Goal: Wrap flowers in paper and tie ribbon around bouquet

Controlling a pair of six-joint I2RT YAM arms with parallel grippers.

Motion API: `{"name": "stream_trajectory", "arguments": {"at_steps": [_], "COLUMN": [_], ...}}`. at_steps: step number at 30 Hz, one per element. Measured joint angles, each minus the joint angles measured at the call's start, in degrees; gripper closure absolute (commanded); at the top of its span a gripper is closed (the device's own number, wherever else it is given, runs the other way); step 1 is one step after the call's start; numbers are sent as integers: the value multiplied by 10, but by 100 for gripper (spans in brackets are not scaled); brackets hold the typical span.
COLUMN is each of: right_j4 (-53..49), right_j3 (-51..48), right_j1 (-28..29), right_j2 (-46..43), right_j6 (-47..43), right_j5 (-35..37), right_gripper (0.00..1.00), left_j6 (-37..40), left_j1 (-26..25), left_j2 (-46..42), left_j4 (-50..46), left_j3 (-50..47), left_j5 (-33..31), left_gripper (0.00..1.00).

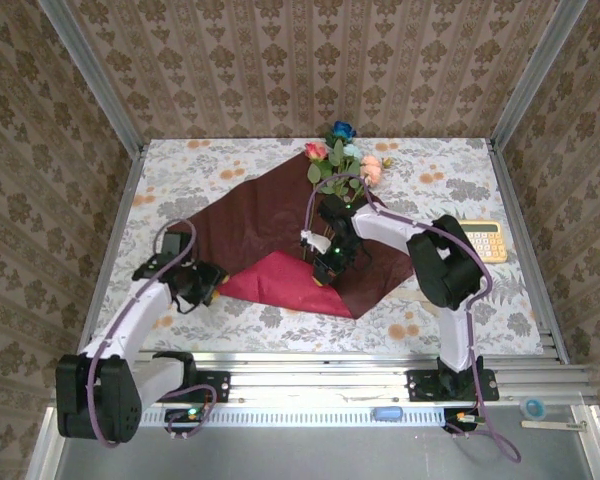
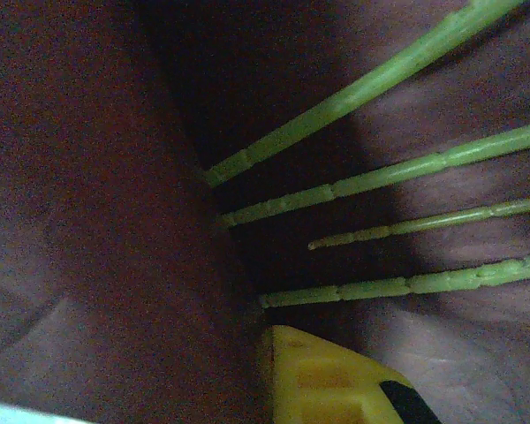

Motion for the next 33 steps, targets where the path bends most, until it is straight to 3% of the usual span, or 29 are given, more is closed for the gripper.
{"name": "stream_trajectory", "arguments": {"at_steps": [5, 14, 33], "right_j4": [-27, -57, -69], "right_j3": [46, 85, 92], "right_j1": [-8, -41, -58], "right_j2": [31, 85, 107], "right_j6": [10, 30, 57], "right_j5": [-1, -10, -22], "right_gripper": [100, 100, 100], "left_j6": [-35, -57, -87], "left_j1": [-41, -57, -86], "left_j2": [-10, 14, 33], "left_j4": [62, 196, 237], "left_j3": [-48, -88, -110], "left_j5": [12, 5, -56], "left_gripper": [53, 51, 50]}}
